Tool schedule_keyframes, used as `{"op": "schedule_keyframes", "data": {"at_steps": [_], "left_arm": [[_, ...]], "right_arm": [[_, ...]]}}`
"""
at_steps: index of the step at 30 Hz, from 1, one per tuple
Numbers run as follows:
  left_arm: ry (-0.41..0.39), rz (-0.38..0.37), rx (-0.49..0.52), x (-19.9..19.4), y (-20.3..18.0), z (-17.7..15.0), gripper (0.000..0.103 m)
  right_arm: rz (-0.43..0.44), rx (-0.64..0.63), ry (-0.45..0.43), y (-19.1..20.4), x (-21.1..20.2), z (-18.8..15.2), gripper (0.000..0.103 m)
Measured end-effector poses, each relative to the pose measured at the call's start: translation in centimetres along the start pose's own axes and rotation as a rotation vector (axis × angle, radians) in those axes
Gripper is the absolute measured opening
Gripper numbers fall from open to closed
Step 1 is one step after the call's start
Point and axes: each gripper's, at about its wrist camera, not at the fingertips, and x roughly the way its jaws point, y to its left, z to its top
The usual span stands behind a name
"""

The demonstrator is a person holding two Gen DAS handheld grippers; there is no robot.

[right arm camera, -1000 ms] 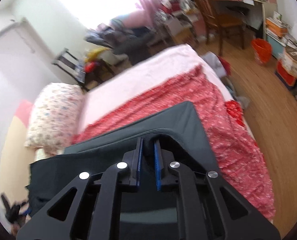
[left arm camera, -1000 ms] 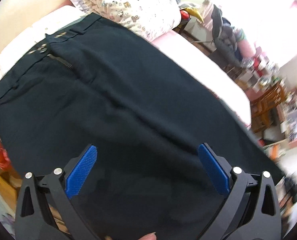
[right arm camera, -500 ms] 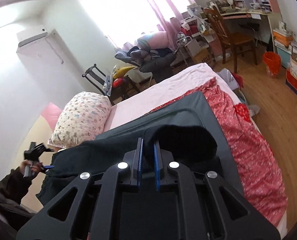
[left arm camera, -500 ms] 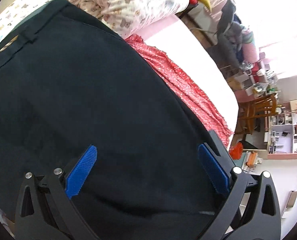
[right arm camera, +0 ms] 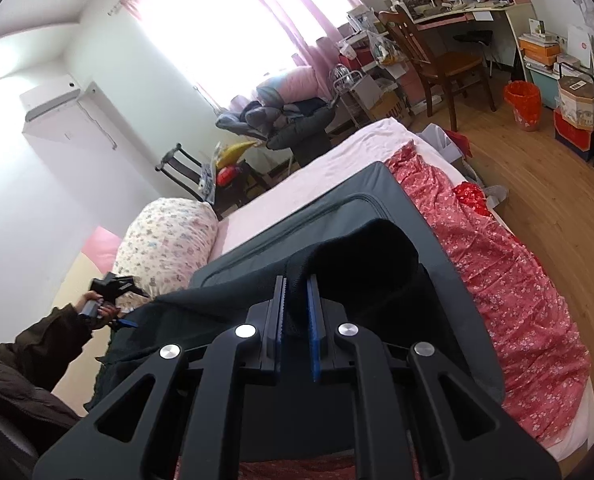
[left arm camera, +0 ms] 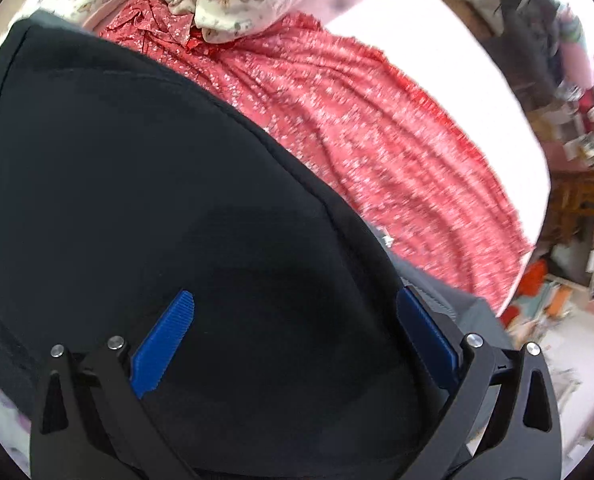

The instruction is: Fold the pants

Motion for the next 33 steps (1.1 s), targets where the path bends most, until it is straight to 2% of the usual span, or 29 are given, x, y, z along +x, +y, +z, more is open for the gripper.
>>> {"op": "schedule_keyframes", "data": {"at_steps": [5, 7, 10, 13, 14, 18, 22, 24, 25, 26, 27, 28, 29, 31, 32, 33], "left_arm": [[0.029, 0.099, 0.043, 0.6, -2.0, 0.6, 0.1], [0.044, 0.108, 0.031, 0.8, -2.2, 0.6, 0.1], [0.052, 0.1, 0.043, 0.9, -3.0, 0.3, 0.099], [0.058, 0.225, 0.094, 2.3, -4.4, 0.1, 0.093], [0.057, 0.237, 0.083, 2.5, -4.4, 0.2, 0.093], [0.051, 0.234, 0.024, 2.7, -3.8, 0.9, 0.093], [0.021, 0.223, -0.012, 2.3, -3.5, 1.0, 0.089], [-0.011, 0.225, -0.025, 2.0, -3.5, 1.0, 0.082], [-0.039, 0.229, -0.035, 1.7, -3.4, 0.8, 0.073], [-0.064, 0.235, -0.032, 1.3, -3.6, 0.7, 0.052], [-0.082, 0.243, -0.022, 1.1, -3.7, 0.6, 0.035], [-0.078, 0.245, -0.014, 0.9, -3.8, 0.5, 0.017], [-0.08, 0.227, -0.013, 0.8, -3.7, 0.2, 0.012], [-0.092, 0.205, -0.004, 0.5, -3.4, 0.0, 0.009], [-0.096, 0.187, -0.01, 0.4, -3.1, -0.1, 0.008], [-0.104, 0.167, -0.018, 0.3, -2.8, -0.3, 0.008]], "right_arm": [[0.003, 0.004, -0.006, 0.1, -0.4, -0.2, 0.01], [-0.002, 0.023, -0.039, -0.4, -1.3, -0.1, 0.001], [-0.046, 0.095, -0.12, -2.2, -3.7, 0.3, 0.001], [-0.062, 0.063, -0.077, -1.7, -3.1, 0.0, 0.001], [-0.06, 0.041, -0.063, -1.3, -2.8, -0.1, 0.001], [-0.063, 0.012, 0.011, -0.7, -1.5, -1.3, 0.001], [-0.021, 0.125, 0.053, -1.3, 0.0, -2.8, 0.001], [0.001, 0.207, 0.082, -1.5, 1.4, -3.4, 0.001], [0.013, 0.259, 0.107, -1.5, 2.3, -3.7, 0.001], [0.028, 0.327, 0.146, -1.4, 3.6, -4.0, 0.005], [0.047, 0.394, 0.181, -1.3, 4.9, -4.3, 0.013], [0.086, 0.443, 0.211, -1.0, 6.3, -4.6, 0.014], [0.111, 0.473, 0.23, -0.5, 7.4, -4.7, 0.015], [0.15, 0.508, 0.276, 0.8, 9.8, -4.8, 0.025], [0.162, 0.531, 0.292, 1.3, 10.9, -4.9, 0.043], [0.194, 0.576, 0.303, 2.0, 12.3, -5.1, 0.052]]}}
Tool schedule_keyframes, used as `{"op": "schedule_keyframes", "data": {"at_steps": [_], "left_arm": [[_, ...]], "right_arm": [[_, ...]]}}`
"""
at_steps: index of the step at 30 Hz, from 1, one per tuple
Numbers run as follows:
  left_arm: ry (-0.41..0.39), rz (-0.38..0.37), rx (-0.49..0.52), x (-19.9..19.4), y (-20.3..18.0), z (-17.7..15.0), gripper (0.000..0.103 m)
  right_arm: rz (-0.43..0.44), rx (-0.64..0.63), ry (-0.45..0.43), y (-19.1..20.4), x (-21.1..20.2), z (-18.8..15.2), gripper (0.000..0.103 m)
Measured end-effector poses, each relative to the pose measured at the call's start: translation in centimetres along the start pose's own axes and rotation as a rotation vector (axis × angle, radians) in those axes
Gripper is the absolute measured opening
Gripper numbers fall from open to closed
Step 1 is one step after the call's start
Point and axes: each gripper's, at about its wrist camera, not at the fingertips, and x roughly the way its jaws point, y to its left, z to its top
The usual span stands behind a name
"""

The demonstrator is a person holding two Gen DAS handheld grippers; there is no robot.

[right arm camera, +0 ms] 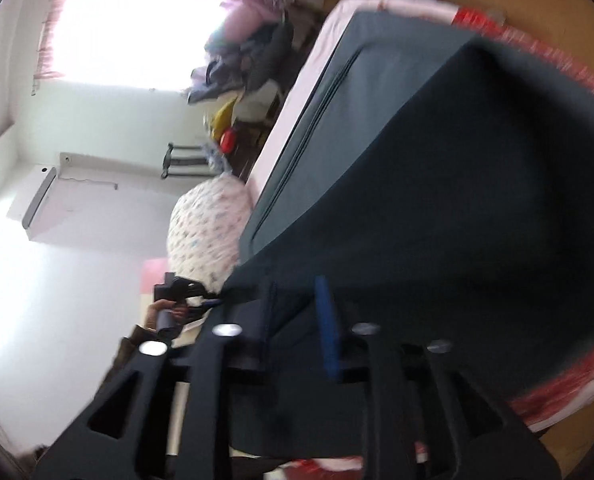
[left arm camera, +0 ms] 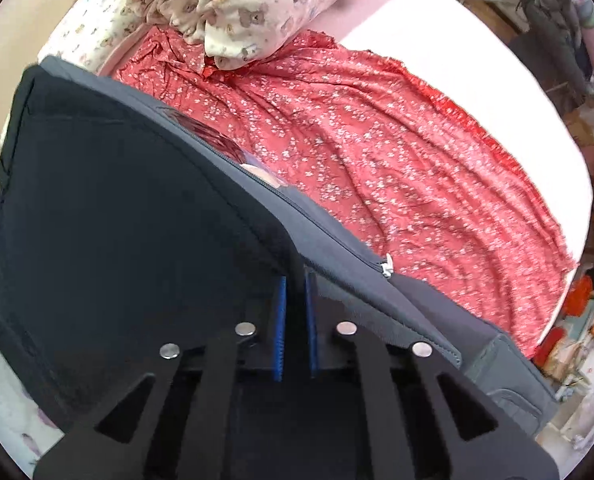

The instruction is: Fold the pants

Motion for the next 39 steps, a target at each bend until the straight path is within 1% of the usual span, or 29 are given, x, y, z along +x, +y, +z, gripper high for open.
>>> {"op": "schedule_keyframes", "data": {"at_steps": [1, 3, 5, 8, 10, 12, 14, 20, 24, 26, 28, 29, 32, 33, 34, 36, 38, 39], "left_arm": [[-0.015, -0.026, -0.002, -0.2, 0.3, -0.2, 0.007], [-0.044, -0.076, 0.0, -0.8, 0.9, -0.6, 0.006], [-0.062, -0.126, -0.012, -1.2, 1.6, -1.0, 0.006], [-0.085, -0.211, -0.038, -2.1, 3.0, -1.7, 0.005], [-0.099, -0.254, -0.041, -2.5, 3.6, -2.0, 0.005], [-0.106, -0.29, -0.031, -2.8, 4.0, -2.2, 0.005], [-0.108, -0.325, -0.025, -2.9, 4.4, -2.2, 0.005], [-0.18, -0.396, -0.002, -4.7, 5.7, -3.9, 0.005], [-0.183, -0.455, -0.022, -5.7, 7.3, -4.7, 0.005], [-0.185, -0.48, -0.033, -6.2, 7.9, -4.9, 0.005], [-0.189, -0.501, -0.04, -6.9, 8.4, -5.2, 0.005], [-0.191, -0.512, -0.042, -7.3, 8.6, -5.3, 0.005], [-0.195, -0.543, -0.044, -8.2, 9.2, -5.7, 0.005], [-0.197, -0.552, -0.042, -8.5, 9.5, -5.9, 0.005], [-0.198, -0.558, -0.041, -8.6, 9.7, -6.0, 0.005], [-0.199, -0.57, -0.039, -8.8, 10.2, -6.1, 0.005], [-0.196, -0.579, -0.043, -8.9, 10.8, -6.3, 0.005], [-0.195, -0.584, -0.046, -9.0, 11.0, -6.4, 0.005]], "right_arm": [[0.029, 0.036, 0.019, 0.1, 1.3, -0.1, 0.052], [0.049, 0.081, 0.047, 0.4, 3.7, -0.4, 0.052], [0.049, 0.116, 0.061, 0.6, 5.6, -0.9, 0.052], [0.066, 0.203, 0.094, 0.2, 7.9, -1.9, 0.051], [0.062, 0.228, 0.097, 0.1, 8.6, -2.2, 0.051], [0.09, 0.28, 0.096, -0.3, 9.1, -2.5, 0.051], [0.099, 0.313, 0.091, -0.5, 9.3, -2.4, 0.051], [0.096, 0.401, 0.066, -1.6, 10.2, -2.5, 0.051], [0.069, 0.436, 0.101, -1.7, 12.1, -3.1, 0.051], [0.04, 0.439, 0.116, -1.8, 12.9, -3.6, 0.051], [-0.008, 0.424, 0.093, -1.8, 13.3, -3.8, 0.051], [-0.02, 0.429, 0.087, -2.1, 13.2, -4.0, 0.048], [-0.061, 0.451, 0.031, -3.0, 12.3, -4.3, 0.046], [-0.066, 0.459, 0.009, -3.3, 11.9, -4.4, 0.041], [-0.074, 0.457, -0.017, -3.5, 11.3, -4.5, 0.039], [-0.082, 0.434, -0.056, -3.6, 10.3, -4.4, 0.022], [-0.091, 0.4, -0.094, -3.5, 9.2, -4.1, 0.009], [-0.093, 0.387, -0.106, -3.3, 8.9, -3.9, 0.006]]}}
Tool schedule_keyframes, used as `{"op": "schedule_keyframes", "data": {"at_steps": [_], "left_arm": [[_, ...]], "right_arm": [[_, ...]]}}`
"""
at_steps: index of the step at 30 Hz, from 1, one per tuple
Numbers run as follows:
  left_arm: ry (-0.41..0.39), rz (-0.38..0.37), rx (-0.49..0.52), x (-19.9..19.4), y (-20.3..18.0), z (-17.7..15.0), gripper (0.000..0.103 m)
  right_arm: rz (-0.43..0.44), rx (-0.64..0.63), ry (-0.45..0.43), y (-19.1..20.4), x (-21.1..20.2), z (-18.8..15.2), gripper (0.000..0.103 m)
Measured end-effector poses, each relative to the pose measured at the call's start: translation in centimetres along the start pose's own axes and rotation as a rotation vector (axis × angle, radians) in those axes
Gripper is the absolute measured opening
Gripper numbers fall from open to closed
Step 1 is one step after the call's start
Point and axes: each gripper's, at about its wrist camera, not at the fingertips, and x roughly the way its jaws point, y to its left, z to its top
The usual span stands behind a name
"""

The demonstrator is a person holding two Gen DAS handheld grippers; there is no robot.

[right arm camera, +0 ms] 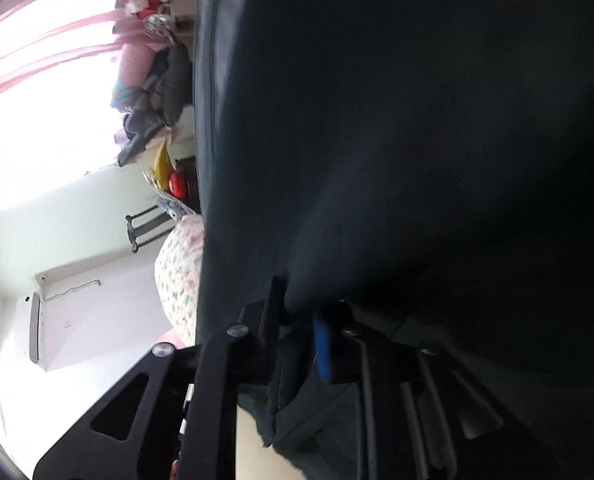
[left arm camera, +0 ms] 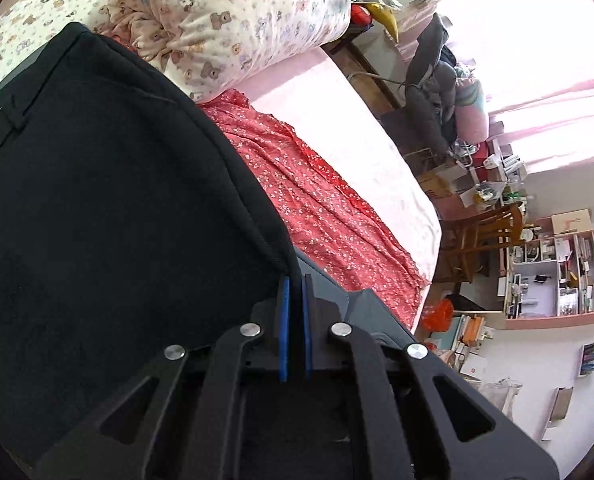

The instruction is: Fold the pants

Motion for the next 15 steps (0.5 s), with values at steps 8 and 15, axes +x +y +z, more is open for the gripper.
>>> {"op": "schedule_keyframes", "data": {"at_steps": [8, 15], "left_arm": [[-0.052, -0.069, 0.032, -2.5, 0.6, -2.5, 0.005], [-0.138, -0.137, 0.018, -7.7, 5.8, -9.2, 0.005]], "right_arm": [[0.076, -0.299, -0.076, 7.0, -4.3, 1.4, 0.006], [0.035, -0.569, -0.047, 9.2, -8.6, -1.2, 0.006]]}}
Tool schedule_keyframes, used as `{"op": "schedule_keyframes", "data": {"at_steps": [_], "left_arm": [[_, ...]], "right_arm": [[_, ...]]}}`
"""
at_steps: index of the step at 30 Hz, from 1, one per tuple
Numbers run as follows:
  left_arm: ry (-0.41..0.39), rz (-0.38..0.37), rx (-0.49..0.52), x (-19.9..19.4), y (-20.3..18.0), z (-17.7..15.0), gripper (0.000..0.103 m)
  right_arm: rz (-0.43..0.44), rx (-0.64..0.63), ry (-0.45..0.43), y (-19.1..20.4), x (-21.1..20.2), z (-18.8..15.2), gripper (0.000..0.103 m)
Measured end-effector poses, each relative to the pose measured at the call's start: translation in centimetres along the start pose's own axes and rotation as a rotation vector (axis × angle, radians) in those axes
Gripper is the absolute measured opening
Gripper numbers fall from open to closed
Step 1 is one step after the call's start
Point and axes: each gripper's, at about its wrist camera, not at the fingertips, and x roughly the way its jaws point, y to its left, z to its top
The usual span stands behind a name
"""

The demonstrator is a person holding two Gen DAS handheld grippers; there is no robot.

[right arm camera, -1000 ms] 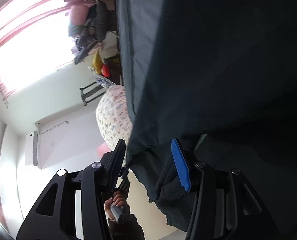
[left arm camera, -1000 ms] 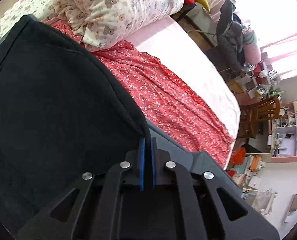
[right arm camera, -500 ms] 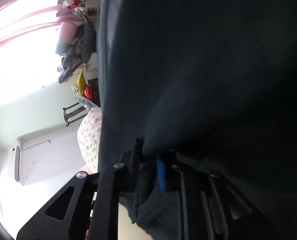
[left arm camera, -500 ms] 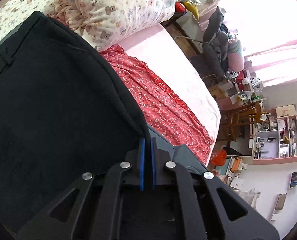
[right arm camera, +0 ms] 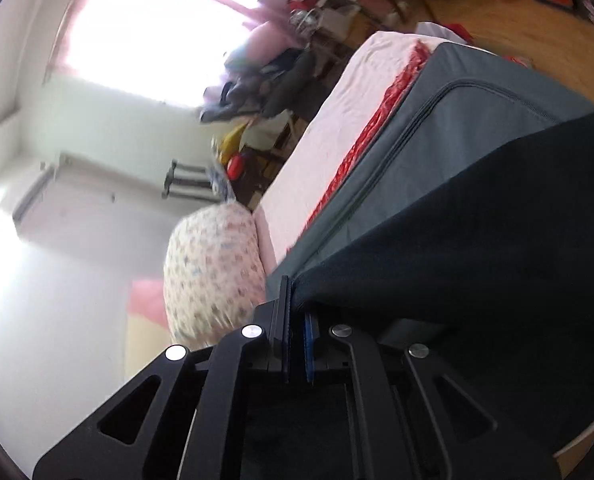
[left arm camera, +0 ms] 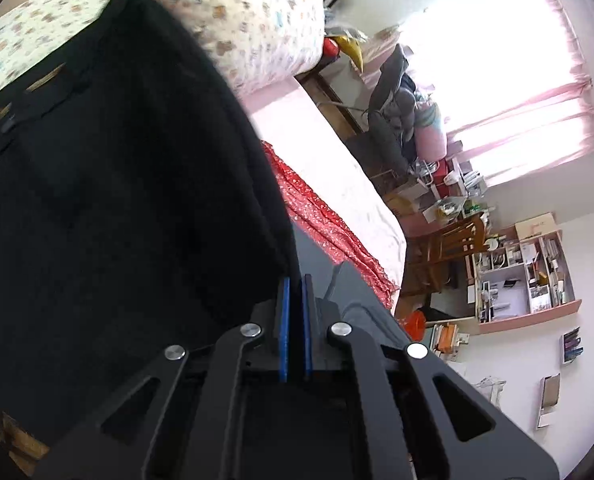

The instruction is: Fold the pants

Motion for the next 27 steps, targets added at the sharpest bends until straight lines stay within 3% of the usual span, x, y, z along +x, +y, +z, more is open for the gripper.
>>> {"op": "schedule_keyframes", "data": {"at_steps": [7, 11, 15, 16, 17, 18, 19, 20, 21, 23, 25, 27], "left_arm": [[-0.041, 0.037, -0.117, -4.5, 6.2, -6.9, 0.0], [-0.044, 0.132, -0.099, -5.4, 8.7, -8.9, 0.0], [-0.014, 0.175, -0.1, -5.2, 10.2, -10.0, 0.001], [-0.016, 0.172, -0.083, -5.2, 10.1, -9.9, 0.01], [-0.018, 0.165, -0.06, -5.3, 9.6, -9.7, 0.033], [-0.037, 0.162, -0.024, -5.6, 8.9, -9.0, 0.046], [-0.062, 0.162, -0.001, -6.0, 8.4, -8.6, 0.07], [-0.089, 0.155, 0.03, -6.4, 7.9, -7.7, 0.08], [-0.11, 0.149, 0.051, -6.6, 7.3, -6.6, 0.082], [-0.127, 0.156, 0.095, -6.7, 6.0, -3.8, 0.089], [-0.124, 0.198, 0.105, -5.8, 5.4, -0.3, 0.091], [-0.063, 0.26, 0.076, -4.2, 5.7, 2.9, 0.091]], "right_arm": [[-0.106, 0.042, 0.11, -3.7, -0.4, -4.5, 0.005], [-0.174, 0.105, 0.189, -7.2, 0.6, -8.3, 0.005], [-0.209, 0.151, 0.219, -9.3, 1.5, -9.3, 0.005], [-0.214, 0.146, 0.224, -9.3, 1.5, -9.3, 0.005], [-0.212, 0.138, 0.225, -9.1, 1.5, -9.1, 0.005], [-0.213, 0.124, 0.226, -8.6, 1.8, -8.9, 0.006], [-0.218, 0.11, 0.23, -8.3, 1.7, -8.7, 0.006], [-0.223, 0.108, 0.228, -8.6, 0.9, -8.7, 0.014], [-0.236, 0.108, 0.221, -8.5, 0.5, -8.7, 0.032], [-0.236, 0.115, 0.199, -8.4, -0.5, -8.6, 0.048], [-0.224, 0.139, 0.187, -8.3, -0.9, -8.4, 0.048], [-0.217, 0.184, 0.174, -8.7, -1.3, -8.2, 0.048]]}}
